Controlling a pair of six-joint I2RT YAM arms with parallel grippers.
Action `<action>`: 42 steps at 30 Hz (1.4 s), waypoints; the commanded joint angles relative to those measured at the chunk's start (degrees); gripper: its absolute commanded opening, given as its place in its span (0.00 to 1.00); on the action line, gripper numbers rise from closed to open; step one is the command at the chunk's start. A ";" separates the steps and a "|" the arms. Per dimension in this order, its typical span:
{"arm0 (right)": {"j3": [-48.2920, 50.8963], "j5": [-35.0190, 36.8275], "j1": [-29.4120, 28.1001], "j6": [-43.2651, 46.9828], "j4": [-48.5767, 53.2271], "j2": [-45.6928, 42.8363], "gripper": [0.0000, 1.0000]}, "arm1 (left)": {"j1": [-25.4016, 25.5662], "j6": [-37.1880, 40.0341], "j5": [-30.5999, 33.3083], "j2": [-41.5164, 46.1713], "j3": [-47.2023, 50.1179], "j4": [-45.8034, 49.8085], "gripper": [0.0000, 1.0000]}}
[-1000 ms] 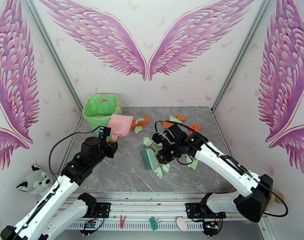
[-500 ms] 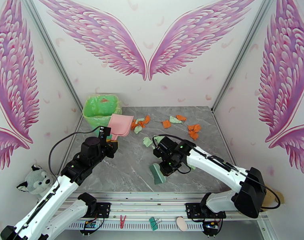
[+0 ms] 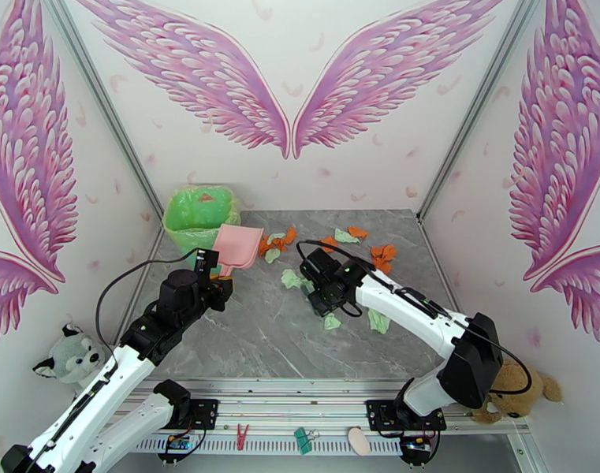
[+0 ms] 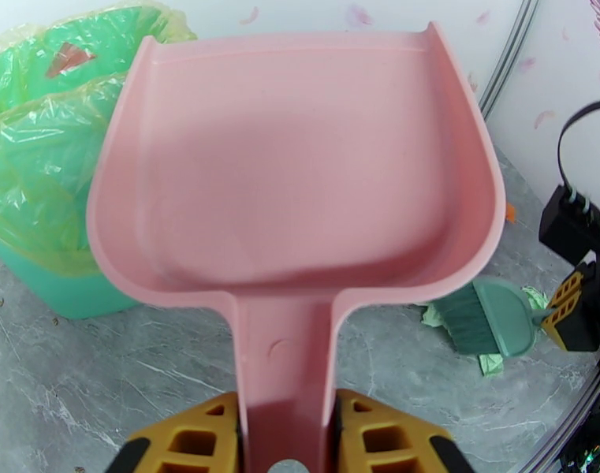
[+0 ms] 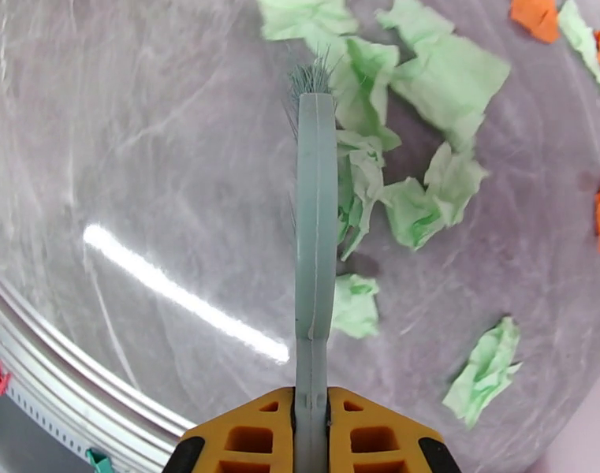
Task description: Sweep away the paper scraps from the table
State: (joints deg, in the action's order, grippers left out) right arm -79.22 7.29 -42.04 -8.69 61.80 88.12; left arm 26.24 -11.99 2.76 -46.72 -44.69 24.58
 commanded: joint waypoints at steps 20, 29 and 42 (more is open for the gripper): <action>-23.12 -35.37 15.16 -45.97 -44.85 28.75 0.00 | -0.40 -1.90 -3.37 1.68 1.86 -2.32 0.00; -43.87 -34.96 15.75 -59.22 -45.48 48.61 0.00 | -0.40 -1.72 -3.37 1.65 1.76 -2.28 0.00; -43.34 -31.67 16.54 -59.96 -42.55 54.33 0.00 | -0.40 -1.81 -3.18 1.18 2.39 -2.87 0.00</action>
State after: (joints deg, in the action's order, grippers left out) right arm -122.98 -25.08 -25.98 -68.51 18.76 143.22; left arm 26.02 -13.61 -0.38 -45.91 -43.09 22.83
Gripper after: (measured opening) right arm 0.129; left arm 0.280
